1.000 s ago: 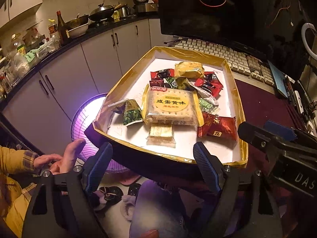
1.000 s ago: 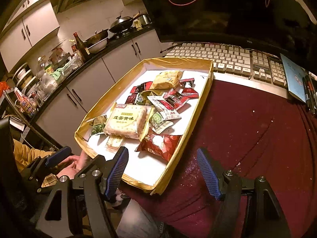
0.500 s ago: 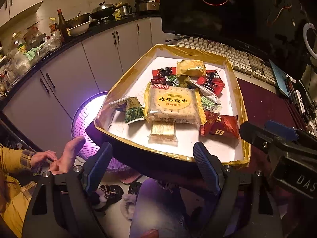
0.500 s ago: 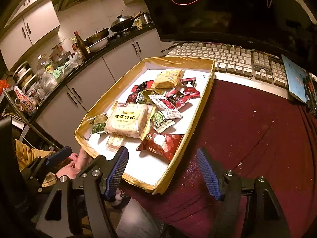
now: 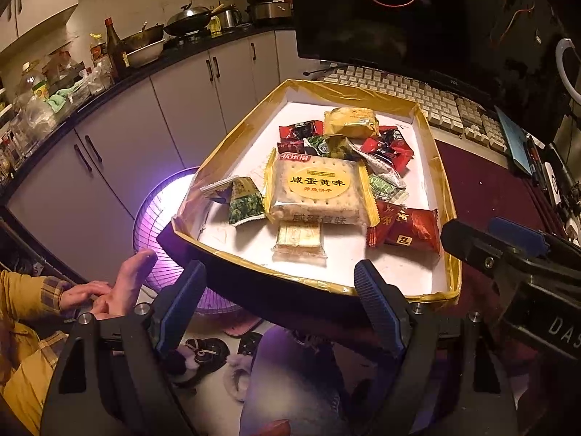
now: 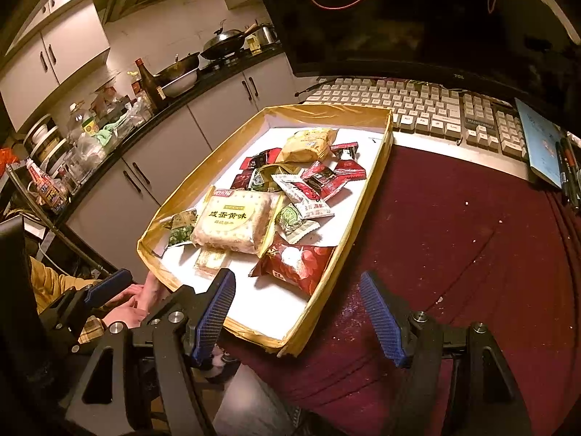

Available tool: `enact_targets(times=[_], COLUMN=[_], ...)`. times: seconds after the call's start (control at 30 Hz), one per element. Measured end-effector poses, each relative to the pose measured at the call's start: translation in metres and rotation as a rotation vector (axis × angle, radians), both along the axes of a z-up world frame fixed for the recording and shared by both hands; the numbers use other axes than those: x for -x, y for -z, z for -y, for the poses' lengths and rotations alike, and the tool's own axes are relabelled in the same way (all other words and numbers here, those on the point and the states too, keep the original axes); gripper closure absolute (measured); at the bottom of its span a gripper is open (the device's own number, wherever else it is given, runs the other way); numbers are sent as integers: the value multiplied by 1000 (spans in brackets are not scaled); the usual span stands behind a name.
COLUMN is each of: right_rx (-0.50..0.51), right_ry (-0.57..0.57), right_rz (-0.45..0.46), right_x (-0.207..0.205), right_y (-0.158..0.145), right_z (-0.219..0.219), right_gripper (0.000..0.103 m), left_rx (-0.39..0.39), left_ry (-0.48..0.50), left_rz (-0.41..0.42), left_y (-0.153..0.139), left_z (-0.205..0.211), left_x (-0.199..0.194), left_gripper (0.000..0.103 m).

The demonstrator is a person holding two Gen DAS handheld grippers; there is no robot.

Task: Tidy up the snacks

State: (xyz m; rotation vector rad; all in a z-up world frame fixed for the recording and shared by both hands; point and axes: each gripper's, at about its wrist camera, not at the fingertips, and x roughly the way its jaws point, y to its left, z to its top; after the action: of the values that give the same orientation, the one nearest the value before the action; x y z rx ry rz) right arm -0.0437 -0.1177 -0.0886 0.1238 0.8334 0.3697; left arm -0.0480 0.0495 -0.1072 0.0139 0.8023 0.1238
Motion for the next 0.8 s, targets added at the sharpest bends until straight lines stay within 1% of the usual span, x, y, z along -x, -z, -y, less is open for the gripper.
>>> enact_targets(times=[0.5, 0.8], right_rx=[-1, -4], right_ry=[5, 5], right_rz=[7, 5], right_x=[1, -1], right_y=[-2, -2], right_z=[2, 4], right_gripper=[30, 30], left_rx=[-17, -13], left_ry=[2, -3], left_rz=[-1, -6], left_y=[-1, -1], left_z=[5, 3], left_x=[0, 0], left_gripper=[19, 19])
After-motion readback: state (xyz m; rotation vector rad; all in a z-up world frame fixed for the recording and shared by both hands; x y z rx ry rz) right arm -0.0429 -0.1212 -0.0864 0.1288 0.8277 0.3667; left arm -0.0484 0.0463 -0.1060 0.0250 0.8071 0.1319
